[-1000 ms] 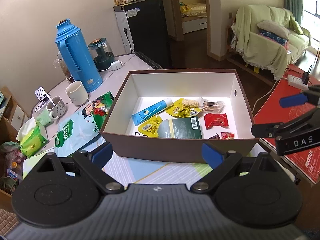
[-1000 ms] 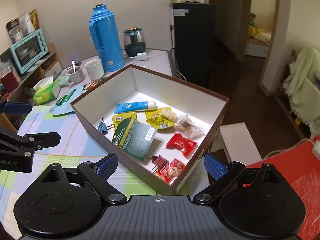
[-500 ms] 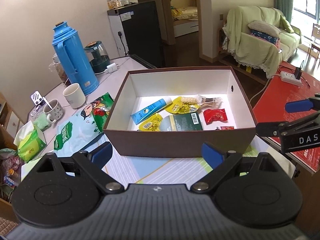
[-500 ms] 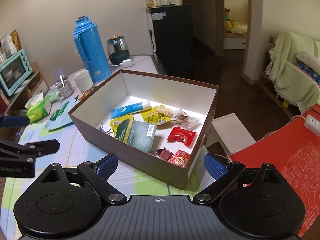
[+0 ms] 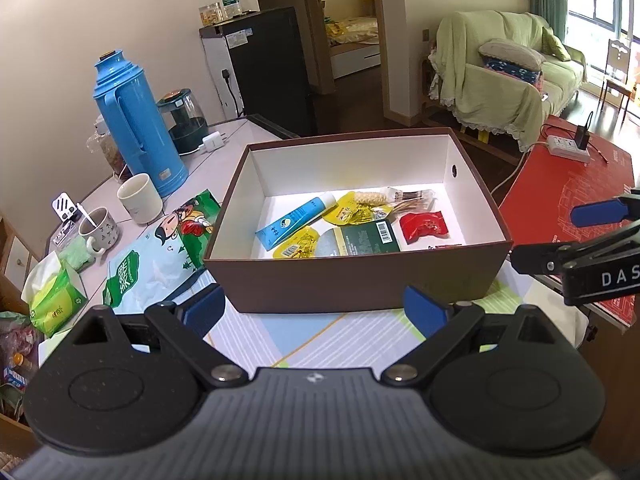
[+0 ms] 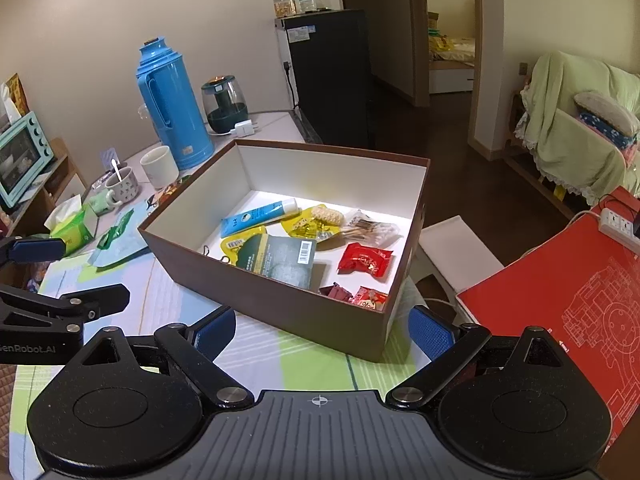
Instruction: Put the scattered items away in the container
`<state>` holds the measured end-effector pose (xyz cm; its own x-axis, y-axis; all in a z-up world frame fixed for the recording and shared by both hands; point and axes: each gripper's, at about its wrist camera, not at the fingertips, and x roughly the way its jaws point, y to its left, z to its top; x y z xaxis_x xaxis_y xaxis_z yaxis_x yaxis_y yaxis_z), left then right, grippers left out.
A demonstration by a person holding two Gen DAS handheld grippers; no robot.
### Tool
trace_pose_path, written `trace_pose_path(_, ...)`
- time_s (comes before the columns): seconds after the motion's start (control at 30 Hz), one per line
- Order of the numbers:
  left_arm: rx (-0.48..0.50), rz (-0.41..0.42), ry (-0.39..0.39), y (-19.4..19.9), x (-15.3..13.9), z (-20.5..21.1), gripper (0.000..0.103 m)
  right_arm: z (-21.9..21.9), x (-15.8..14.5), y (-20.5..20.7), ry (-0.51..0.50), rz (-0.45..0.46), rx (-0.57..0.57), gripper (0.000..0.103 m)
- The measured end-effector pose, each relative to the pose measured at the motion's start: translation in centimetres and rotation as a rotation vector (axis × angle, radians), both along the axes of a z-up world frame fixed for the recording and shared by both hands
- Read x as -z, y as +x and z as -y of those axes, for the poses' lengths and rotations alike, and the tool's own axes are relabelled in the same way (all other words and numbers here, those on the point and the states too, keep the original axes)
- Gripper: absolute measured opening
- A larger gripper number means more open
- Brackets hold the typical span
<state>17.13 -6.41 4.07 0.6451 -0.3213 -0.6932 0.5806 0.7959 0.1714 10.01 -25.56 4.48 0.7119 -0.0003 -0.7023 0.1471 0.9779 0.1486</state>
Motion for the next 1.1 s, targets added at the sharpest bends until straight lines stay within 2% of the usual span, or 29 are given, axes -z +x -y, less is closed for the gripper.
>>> trace_pose_path(0.53, 0.056, 0.0, -0.007, 0.3, 0.3, -0.9, 0.095, -1.4, -0.8, -0.8, -0.006, 0.021, 0.063, 0.096)
trace_pose_path(1.1, 0.056, -0.019, -0.002, 1.5, 1.4, -1.6, 0.095, -2.2, -0.2, 0.5, -0.034, -0.002, 0.052, 0.096)
